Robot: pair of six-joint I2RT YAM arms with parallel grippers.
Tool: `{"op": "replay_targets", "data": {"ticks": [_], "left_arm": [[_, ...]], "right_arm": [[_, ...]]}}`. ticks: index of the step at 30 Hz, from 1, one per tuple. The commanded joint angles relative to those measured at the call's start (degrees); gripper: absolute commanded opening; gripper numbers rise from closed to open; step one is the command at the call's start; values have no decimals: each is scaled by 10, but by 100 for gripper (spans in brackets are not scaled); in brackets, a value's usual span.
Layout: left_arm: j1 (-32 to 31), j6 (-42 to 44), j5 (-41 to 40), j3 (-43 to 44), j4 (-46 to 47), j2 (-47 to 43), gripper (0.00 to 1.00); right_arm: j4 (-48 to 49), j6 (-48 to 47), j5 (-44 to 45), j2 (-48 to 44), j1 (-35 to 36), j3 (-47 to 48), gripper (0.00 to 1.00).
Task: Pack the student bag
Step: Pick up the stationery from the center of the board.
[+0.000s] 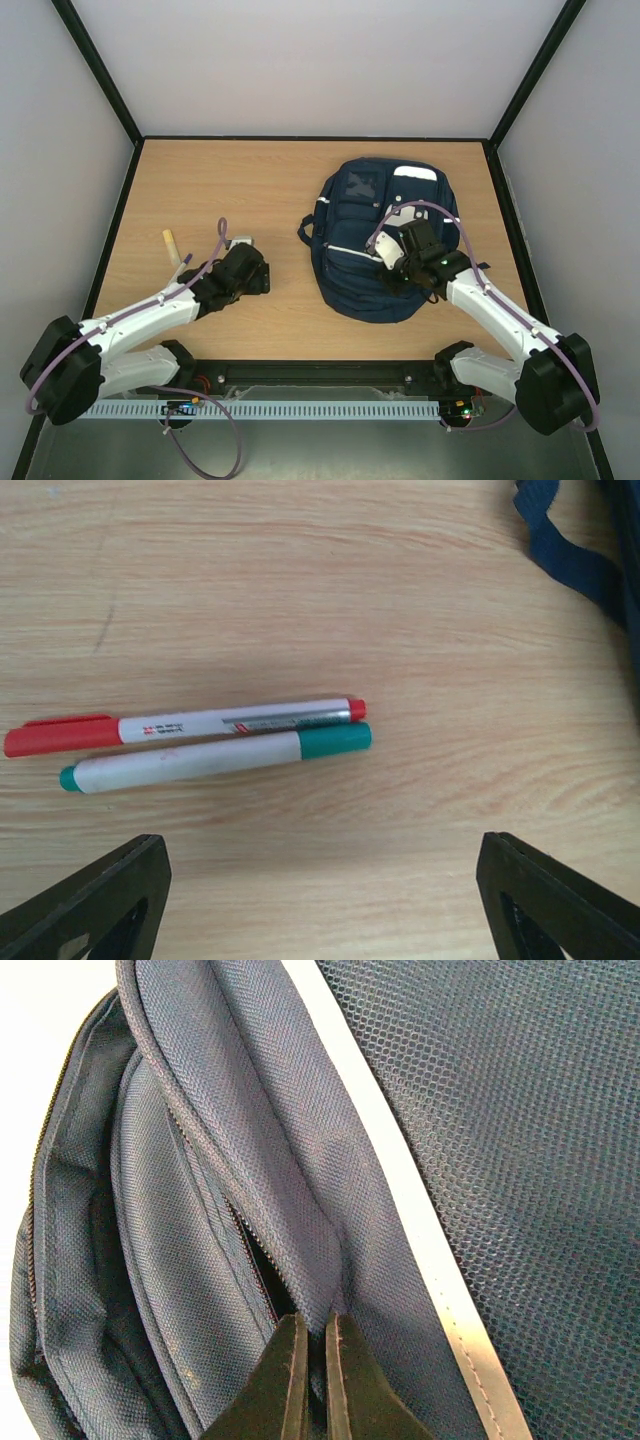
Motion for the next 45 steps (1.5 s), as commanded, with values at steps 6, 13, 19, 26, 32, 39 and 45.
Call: {"op": "replay_targets", "data": {"ticks": [6,13,19,26,32,39,45], "left_arm": [[3,-63,18,42,-114,5,87],[3,-81,44,43,-136,35,78],[2,-91,37,36,-143,58,71],[4,-55,-25,95,-133,94,76],[60,46,-1,183,-123,186,79],[114,86,55,202,-90,229,80],[110,136,112,189,-59,244,78]], "right_arm": [[-6,0,-30,-13,-12,-8,1],[-8,-1,-33,-22,-16,-8,1],[-8,-2,-37,-21,-17,-8,1],[-9,-4,-35,-26,-17,-8,1],[-10,-4,-38,-32,-19,-9,1],[-10,-6,-37,-36,-23,-11,1],[-11,-5,-39,-27,-24,-8,1]]}}
